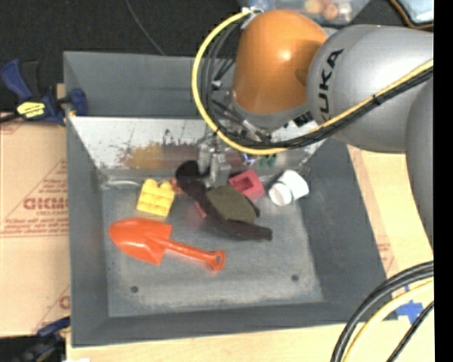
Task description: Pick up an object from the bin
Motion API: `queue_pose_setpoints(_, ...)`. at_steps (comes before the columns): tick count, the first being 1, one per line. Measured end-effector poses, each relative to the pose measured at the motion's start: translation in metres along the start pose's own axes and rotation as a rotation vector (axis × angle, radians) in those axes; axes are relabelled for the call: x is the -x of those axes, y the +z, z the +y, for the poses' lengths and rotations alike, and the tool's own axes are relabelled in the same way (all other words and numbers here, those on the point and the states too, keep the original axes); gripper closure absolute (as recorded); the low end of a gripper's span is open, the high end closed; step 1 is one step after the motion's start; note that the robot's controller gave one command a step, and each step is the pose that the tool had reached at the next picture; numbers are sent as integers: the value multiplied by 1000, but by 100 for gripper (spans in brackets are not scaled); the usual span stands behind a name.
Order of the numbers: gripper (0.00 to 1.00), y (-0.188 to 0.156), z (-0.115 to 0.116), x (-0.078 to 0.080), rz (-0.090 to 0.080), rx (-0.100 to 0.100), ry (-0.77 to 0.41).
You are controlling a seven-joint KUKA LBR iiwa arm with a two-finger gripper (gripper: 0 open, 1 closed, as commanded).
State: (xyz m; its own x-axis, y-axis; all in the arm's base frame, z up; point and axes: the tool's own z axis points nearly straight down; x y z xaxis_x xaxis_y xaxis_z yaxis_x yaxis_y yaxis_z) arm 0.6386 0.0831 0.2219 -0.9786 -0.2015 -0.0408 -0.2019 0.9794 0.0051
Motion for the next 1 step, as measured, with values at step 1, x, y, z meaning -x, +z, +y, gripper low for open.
queue_pose_setpoints(1, 100, 29, 3, 0, 14, 1, -40)
